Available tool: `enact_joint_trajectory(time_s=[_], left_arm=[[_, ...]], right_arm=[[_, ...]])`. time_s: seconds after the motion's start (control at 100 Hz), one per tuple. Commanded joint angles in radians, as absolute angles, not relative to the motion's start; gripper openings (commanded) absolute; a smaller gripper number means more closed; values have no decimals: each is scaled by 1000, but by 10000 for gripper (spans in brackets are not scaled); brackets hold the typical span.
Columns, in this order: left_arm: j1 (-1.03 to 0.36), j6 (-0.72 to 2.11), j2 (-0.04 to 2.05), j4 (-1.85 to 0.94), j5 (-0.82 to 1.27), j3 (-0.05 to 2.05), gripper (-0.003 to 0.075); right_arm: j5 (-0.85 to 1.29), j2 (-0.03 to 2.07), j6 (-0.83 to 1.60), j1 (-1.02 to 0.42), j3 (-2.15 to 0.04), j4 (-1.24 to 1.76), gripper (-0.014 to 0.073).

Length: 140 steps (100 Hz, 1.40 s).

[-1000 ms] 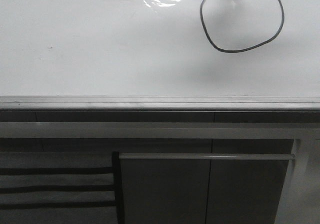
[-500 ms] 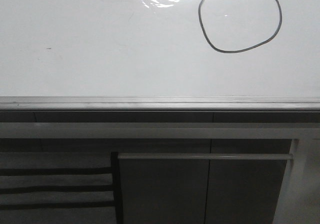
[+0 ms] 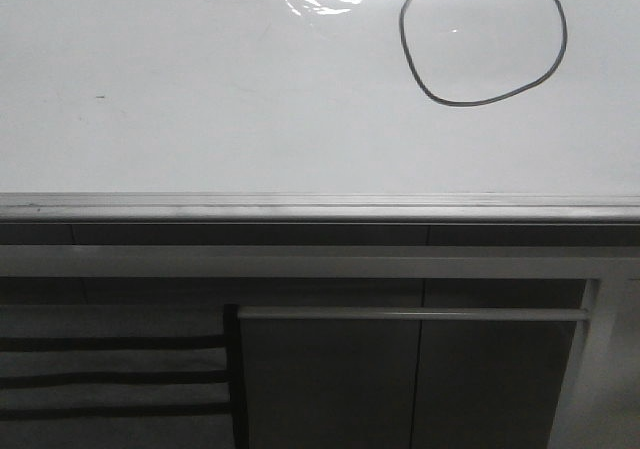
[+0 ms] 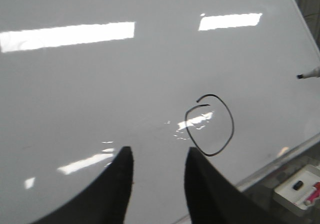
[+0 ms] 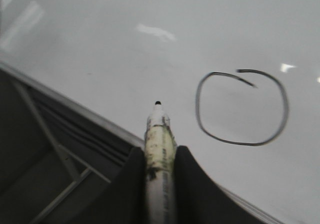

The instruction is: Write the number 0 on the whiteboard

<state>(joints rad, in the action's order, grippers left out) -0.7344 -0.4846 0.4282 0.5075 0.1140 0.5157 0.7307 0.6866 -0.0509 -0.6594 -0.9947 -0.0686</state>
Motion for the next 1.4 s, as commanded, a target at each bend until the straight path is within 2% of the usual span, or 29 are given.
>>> enact_joint_trajectory(time_s=[0.0, 0.11, 0.36, 0.55, 0.88, 1.17, 1.39], left_arm=[[-816, -492, 473, 502, 102, 581, 375], [-979, -445, 540, 501, 213, 643, 365], [-1431, -223, 696, 498, 537, 806, 365], [-1639, -216, 809, 544, 713, 899, 365], [-1650, -223, 914, 570, 739, 967, 365], [-1604, -225, 920, 489, 576, 968, 365], [-1534, -225, 942, 411, 570, 968, 365]], right_arm=[[636, 710, 168, -660, -1012, 132, -50], [710, 752, 390, -660, -1012, 341, -50], [889, 841, 698, -660, -1020, 584, -50], [934, 882, 924, -660, -1022, 798, -50], [1044, 928, 1026, -660, -1060, 918, -50], [1057, 928, 1038, -660, -1060, 920, -50], [1057, 928, 1051, -660, -1060, 925, -50]])
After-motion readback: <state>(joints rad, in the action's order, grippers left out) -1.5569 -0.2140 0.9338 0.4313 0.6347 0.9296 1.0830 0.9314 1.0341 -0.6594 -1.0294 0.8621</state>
